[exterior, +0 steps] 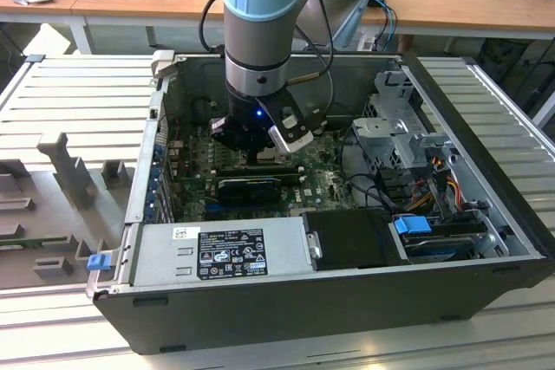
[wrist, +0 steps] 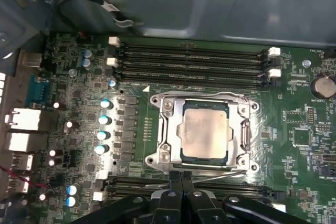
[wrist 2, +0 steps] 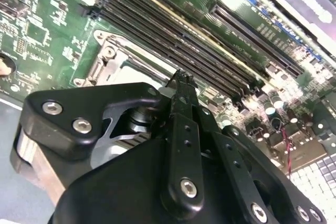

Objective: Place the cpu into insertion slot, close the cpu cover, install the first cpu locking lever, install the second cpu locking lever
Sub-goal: 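Install the second cpu locking lever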

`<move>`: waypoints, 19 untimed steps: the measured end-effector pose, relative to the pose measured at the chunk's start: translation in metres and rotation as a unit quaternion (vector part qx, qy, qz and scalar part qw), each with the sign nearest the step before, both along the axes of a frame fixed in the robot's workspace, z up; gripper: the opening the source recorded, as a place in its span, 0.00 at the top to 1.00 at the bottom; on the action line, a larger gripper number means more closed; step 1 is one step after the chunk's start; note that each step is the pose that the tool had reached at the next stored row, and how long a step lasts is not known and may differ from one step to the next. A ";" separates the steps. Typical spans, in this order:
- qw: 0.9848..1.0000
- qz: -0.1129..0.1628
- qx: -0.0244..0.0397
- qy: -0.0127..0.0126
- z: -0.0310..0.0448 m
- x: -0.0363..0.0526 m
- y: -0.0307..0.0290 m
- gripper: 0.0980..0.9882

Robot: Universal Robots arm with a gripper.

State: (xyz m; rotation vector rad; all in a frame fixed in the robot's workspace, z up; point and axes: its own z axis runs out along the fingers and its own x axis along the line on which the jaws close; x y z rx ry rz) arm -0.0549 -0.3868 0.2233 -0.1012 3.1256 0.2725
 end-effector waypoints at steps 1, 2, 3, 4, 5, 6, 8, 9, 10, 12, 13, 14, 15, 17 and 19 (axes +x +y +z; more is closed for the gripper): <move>1.000 0.001 0.002 0.000 -0.0003 -0.0011 -0.0008 0.99; 1.000 0.002 0.004 0.000 -0.0007 -0.0022 -0.0014 0.99; 1.000 0.004 0.006 0.000 -0.0012 -0.0030 -0.0020 0.99; 1.000 0.005 0.008 0.000 -0.0018 -0.0033 -0.0030 0.99; 1.000 0.006 0.009 0.000 -0.0025 -0.0034 -0.0043 0.99; 1.000 0.006 0.010 0.000 -0.0031 -0.0034 -0.0054 0.99; 1.000 0.006 0.012 0.000 -0.0036 -0.0059 -0.0065 0.99; 1.000 0.006 0.016 0.000 -0.0042 -0.0085 -0.0079 0.99; 1.000 0.006 0.021 0.000 -0.0055 -0.0107 -0.0094 0.99; 1.000 0.006 0.031 0.000 -0.0081 -0.0136 -0.0132 0.99; 0.999 0.006 0.035 0.000 -0.0095 -0.0162 -0.0147 0.99; 0.999 0.006 0.037 0.000 -0.0114 -0.0171 -0.0149 0.99; 0.999 0.006 0.039 0.000 -0.0135 -0.0172 -0.0150 0.99; 0.999 0.006 0.042 0.000 -0.0149 -0.0174 -0.0150 0.99; 0.999 0.006 0.050 0.000 -0.0165 -0.0175 -0.0150 0.99</move>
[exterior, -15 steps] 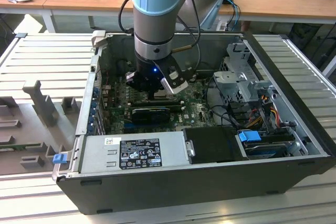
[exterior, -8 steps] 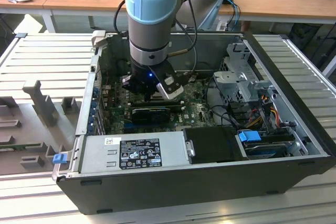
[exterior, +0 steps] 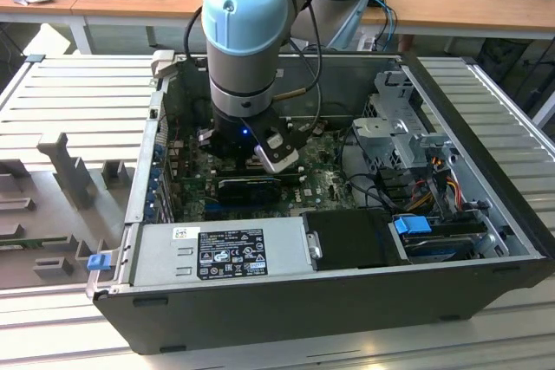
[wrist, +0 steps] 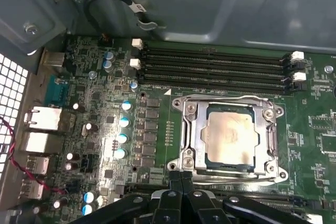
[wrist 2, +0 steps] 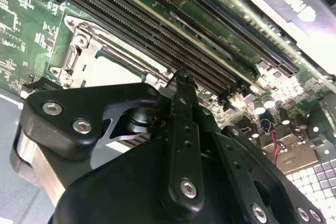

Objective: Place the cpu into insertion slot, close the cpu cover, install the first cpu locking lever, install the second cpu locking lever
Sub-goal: 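Install the second cpu locking lever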

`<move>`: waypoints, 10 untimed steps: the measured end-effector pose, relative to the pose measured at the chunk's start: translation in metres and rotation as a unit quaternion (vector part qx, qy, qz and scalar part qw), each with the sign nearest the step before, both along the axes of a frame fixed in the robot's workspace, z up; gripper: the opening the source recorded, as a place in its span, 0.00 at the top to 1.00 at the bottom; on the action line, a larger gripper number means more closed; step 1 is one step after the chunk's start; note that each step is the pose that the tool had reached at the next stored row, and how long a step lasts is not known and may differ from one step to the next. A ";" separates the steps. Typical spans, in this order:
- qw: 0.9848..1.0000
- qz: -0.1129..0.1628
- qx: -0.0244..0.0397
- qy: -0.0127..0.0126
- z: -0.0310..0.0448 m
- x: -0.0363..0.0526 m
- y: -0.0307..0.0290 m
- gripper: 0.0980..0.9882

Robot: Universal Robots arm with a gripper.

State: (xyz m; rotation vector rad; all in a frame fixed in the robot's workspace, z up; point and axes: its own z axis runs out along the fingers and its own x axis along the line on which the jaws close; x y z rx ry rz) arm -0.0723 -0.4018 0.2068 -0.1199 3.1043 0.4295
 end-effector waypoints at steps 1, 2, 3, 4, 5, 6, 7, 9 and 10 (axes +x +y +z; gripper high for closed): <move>1.000 0.000 0.005 0.000 -0.0014 -0.0002 0.0000 0.99; 1.000 0.000 0.006 0.000 -0.0027 -0.0002 0.0001 0.99; 1.000 0.000 0.007 0.000 -0.0040 -0.0004 0.0000 0.99; 1.000 0.000 0.009 0.000 -0.0057 -0.0007 -0.0002 0.99; 1.000 0.000 0.014 0.000 -0.0064 -0.0014 -0.0003 0.99; 1.000 0.000 0.017 0.000 -0.0068 -0.0020 -0.0003 0.99; 1.000 0.000 0.020 0.000 -0.0078 -0.0028 -0.0004 0.99; 1.000 0.000 0.026 0.000 -0.0104 -0.0048 -0.0005 0.99; 0.999 0.000 0.037 0.000 -0.0132 -0.0053 -0.0004 0.99</move>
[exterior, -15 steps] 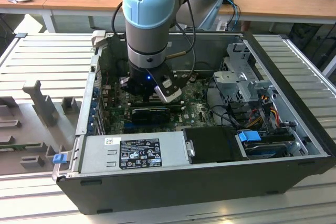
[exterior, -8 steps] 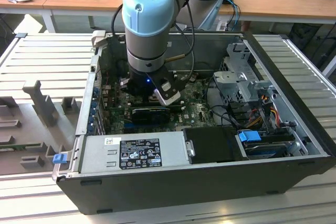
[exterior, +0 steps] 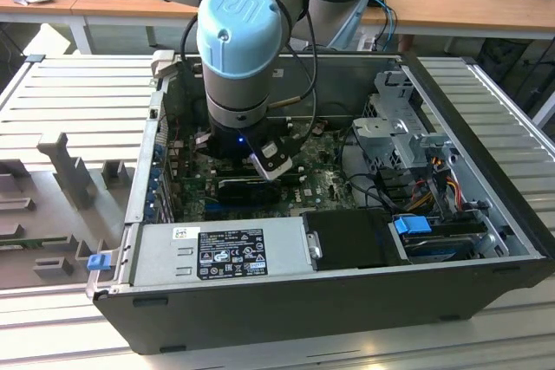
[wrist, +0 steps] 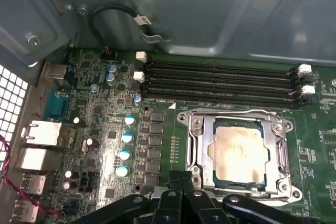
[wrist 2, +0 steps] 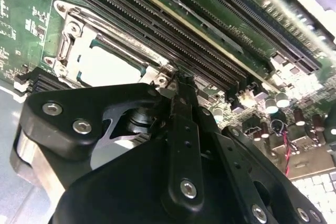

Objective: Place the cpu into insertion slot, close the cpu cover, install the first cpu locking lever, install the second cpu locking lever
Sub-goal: 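Install the second cpu locking lever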

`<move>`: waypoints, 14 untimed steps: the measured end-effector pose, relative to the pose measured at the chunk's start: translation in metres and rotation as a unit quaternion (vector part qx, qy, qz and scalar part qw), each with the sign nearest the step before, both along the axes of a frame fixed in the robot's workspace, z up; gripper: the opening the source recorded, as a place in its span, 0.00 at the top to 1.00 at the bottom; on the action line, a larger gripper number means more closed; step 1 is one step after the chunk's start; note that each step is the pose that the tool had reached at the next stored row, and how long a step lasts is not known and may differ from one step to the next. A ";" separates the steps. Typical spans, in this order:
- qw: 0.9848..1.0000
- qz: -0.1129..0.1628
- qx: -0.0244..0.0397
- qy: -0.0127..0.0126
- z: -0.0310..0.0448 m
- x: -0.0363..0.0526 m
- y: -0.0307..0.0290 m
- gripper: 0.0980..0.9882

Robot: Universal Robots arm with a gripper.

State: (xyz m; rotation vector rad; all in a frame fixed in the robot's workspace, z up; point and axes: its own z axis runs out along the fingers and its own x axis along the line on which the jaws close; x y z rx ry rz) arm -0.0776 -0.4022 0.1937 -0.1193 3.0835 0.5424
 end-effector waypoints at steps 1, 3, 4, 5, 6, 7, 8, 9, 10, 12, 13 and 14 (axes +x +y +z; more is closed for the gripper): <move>1.000 0.000 0.002 0.000 0.0001 0.0000 -0.0001 0.99; 1.000 0.000 0.002 0.000 0.0000 0.0000 -0.0002 0.99; 1.000 0.000 0.002 0.000 0.0001 -0.0001 -0.0003 0.99; 1.000 0.000 0.002 0.000 0.0003 0.0000 -0.0003 0.99; 1.000 0.000 0.002 0.000 0.0013 -0.0001 -0.0004 0.99; 1.000 0.000 0.002 0.000 0.0037 0.0000 -0.0004 0.99; 1.000 0.000 0.002 0.000 0.0067 0.0000 -0.0003 0.99; 1.000 0.000 0.002 0.000 0.0081 0.0000 -0.0003 0.99; 1.000 0.000 0.002 0.000 0.0098 0.0000 -0.0003 0.99; 1.000 0.000 0.002 0.000 0.0130 0.0000 -0.0003 0.99; 1.000 0.000 0.002 0.000 0.0143 0.0000 -0.0003 0.99; 1.000 0.000 0.002 0.000 0.0152 0.0000 -0.0003 0.99</move>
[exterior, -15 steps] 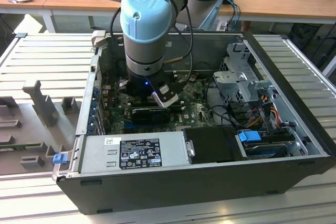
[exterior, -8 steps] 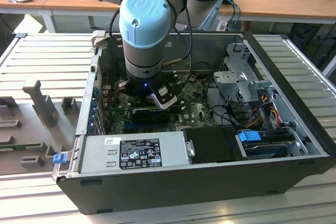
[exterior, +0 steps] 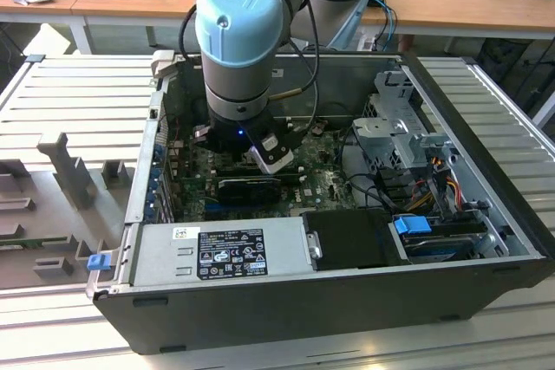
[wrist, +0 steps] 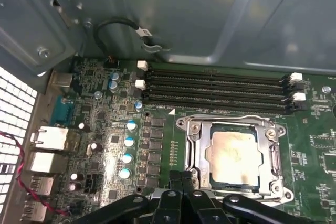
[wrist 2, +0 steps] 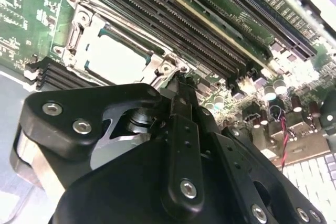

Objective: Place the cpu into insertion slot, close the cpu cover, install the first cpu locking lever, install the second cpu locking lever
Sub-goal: 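Install the second cpu locking lever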

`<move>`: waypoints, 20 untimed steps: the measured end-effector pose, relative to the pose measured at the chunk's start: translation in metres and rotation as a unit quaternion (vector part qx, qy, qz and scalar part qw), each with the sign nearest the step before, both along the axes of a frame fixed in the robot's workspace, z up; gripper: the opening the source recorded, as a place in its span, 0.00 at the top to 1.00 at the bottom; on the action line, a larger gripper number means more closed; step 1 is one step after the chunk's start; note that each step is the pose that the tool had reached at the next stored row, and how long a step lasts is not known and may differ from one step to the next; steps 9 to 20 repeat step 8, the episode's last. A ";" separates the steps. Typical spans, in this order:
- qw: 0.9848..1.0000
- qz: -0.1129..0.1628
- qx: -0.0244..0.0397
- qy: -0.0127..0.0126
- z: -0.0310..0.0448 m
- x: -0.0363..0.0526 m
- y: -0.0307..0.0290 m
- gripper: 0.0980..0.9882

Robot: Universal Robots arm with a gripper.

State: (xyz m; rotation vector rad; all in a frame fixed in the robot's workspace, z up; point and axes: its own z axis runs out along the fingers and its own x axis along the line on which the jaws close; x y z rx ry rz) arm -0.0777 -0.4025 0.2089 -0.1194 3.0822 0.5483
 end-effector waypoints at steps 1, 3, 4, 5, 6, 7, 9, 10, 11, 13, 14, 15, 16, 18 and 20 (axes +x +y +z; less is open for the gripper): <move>1.000 0.000 0.000 0.000 0.0008 0.0000 0.0000 0.99; 1.000 0.000 0.000 0.000 0.0041 0.0000 0.0000 0.99; 1.000 0.000 0.000 0.000 0.0075 0.0000 0.0000 0.99; 1.000 0.000 0.000 0.000 0.0100 0.0000 0.0000 0.99; 1.000 0.000 0.000 0.000 0.0121 0.0000 0.0000 0.99; 1.000 0.000 0.000 0.000 0.0143 0.0000 0.0000 0.99; 1.000 0.000 0.000 0.000 0.0147 0.0000 0.0000 0.99; 1.000 0.000 0.000 0.000 0.0147 0.0000 0.0000 0.99; 1.000 0.000 0.000 0.000 0.0147 0.0000 0.0000 0.99; 1.000 0.000 0.000 0.000 0.0147 0.0000 0.0000 0.99; 1.000 0.000 0.000 0.000 0.0147 0.0000 0.0000 0.99; 1.000 0.000 0.000 0.000 0.0147 0.0000 0.0000 0.99; 1.000 0.000 0.000 0.000 0.0147 0.0000 0.0000 0.99; 1.000 0.000 0.000 0.000 0.0147 0.0000 0.0000 0.99; 1.000 0.000 0.000 0.000 0.0147 0.0000 0.0000 0.99</move>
